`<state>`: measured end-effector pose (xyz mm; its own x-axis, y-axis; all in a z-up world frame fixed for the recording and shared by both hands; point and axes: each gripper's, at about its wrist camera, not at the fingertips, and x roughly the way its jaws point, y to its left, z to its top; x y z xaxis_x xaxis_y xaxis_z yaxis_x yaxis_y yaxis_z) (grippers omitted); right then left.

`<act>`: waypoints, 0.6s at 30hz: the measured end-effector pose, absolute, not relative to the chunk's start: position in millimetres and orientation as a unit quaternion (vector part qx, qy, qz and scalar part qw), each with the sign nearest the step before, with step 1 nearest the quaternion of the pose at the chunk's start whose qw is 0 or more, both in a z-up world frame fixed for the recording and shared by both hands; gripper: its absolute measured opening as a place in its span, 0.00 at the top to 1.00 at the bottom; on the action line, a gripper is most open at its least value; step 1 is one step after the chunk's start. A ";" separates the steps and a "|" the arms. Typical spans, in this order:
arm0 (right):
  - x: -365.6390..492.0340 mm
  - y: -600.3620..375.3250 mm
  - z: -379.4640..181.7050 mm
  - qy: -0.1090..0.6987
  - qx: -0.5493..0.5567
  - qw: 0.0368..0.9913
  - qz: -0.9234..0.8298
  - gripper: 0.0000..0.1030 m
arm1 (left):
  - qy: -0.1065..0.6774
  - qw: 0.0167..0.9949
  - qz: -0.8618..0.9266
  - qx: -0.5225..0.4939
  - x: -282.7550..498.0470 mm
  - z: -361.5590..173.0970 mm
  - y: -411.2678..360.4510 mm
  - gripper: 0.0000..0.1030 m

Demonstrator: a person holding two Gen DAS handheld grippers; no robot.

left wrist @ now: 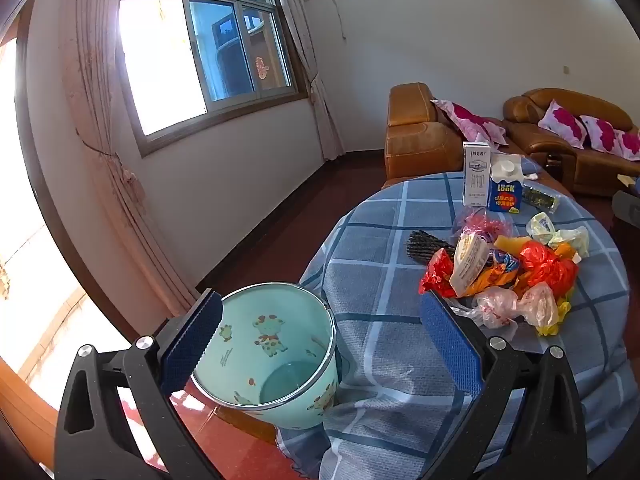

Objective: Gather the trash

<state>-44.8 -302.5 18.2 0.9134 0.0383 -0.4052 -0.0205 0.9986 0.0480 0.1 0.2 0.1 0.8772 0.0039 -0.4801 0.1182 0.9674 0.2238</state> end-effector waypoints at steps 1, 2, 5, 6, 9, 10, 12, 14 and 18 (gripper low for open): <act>-45.0 -302.2 18.2 0.208 0.019 0.978 0.015 0.04 | 0.240 0.961 -0.029 0.130 -0.8 0.0 -0.7 0.06; -45.3 -302.0 18.2 0.207 0.019 0.978 0.015 0.04 | 0.241 0.961 -0.029 0.131 -1.1 0.0 -1.0 0.06; -46.0 -301.6 18.2 0.206 0.018 0.978 0.015 0.04 | 0.243 0.961 -0.029 0.129 3.4 1.3 0.2 0.06; -46.1 -301.4 18.2 0.206 0.018 0.978 0.014 0.04 | 0.242 0.961 -0.029 0.129 2.1 2.5 0.0 0.06; -46.9 -301.1 18.2 0.205 0.019 0.978 0.015 0.04 | 0.242 0.962 -0.030 0.123 2.4 4.3 2.8 0.06; -47.3 -300.7 18.4 0.205 0.019 0.979 0.015 0.04 | 0.244 0.962 -0.029 0.122 5.3 4.7 4.2 0.06; -47.8 -300.0 18.7 0.205 0.018 0.979 0.015 0.04 | 0.240 0.963 -0.027 0.123 1.7 8.5 5.2 0.06; -48.0 -300.6 18.3 0.204 0.019 0.979 0.016 0.04 | 0.240 0.963 -0.027 0.121 2.1 10.5 6.2 0.06; -46.8 -300.7 17.8 0.204 0.020 0.979 0.016 0.04 | 0.240 0.963 -0.026 0.121 3.2 14.8 7.4 0.06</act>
<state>-46.8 -300.7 17.8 0.9161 0.0391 -0.3989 -0.0228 0.9987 0.0456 3.2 7.4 14.8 0.8838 0.0086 -0.4678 0.1079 0.9692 0.2216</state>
